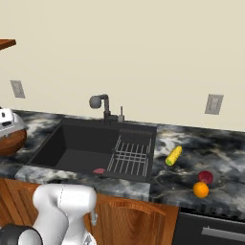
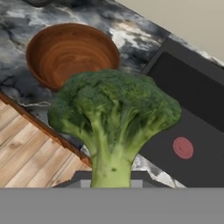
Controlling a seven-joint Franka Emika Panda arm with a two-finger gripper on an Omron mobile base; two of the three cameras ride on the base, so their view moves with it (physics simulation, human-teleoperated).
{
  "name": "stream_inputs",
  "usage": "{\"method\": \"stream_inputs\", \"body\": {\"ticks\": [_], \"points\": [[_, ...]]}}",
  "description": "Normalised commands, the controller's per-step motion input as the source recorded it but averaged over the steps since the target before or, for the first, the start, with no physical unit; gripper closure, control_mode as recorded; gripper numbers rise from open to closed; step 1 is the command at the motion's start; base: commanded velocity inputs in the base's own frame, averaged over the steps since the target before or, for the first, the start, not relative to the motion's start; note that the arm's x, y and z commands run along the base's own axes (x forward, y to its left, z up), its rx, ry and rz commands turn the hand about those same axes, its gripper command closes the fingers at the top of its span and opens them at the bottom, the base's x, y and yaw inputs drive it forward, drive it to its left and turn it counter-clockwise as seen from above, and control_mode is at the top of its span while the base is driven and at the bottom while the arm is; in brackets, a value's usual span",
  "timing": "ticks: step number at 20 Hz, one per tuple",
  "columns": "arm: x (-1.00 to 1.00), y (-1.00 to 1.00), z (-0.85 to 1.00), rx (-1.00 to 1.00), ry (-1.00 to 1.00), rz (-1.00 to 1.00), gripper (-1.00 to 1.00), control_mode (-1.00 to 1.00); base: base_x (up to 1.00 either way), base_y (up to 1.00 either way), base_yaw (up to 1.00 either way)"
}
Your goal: There is a mixed pile of frozen fruits and vegetables on the counter. Locate all the frozen vegetables and place the items in a bowl on the counter. Take all the frozen fruits and defrost them in a running sink.
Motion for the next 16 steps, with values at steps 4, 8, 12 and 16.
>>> {"method": "stream_inputs", "body": {"ticks": [4, 8, 12, 16], "points": [[0.02, 0.57, 0.00, 0.00, 0.00, 0.00, 1.00, -1.00, 0.00, 0.00, 0.00], [0.09, 0.58, 0.00, 0.00, 0.00, 0.00, 1.00, -1.00, 0.00, 0.00, 0.00], [0.22, 0.24, -0.01, -0.01, -0.03, -0.04, 1.00, -1.00, 0.00, 0.00, 0.00], [0.40, 0.01, -0.15, 0.09, -0.01, -0.01, 1.00, -1.00, 0.00, 0.00, 0.00]]}}
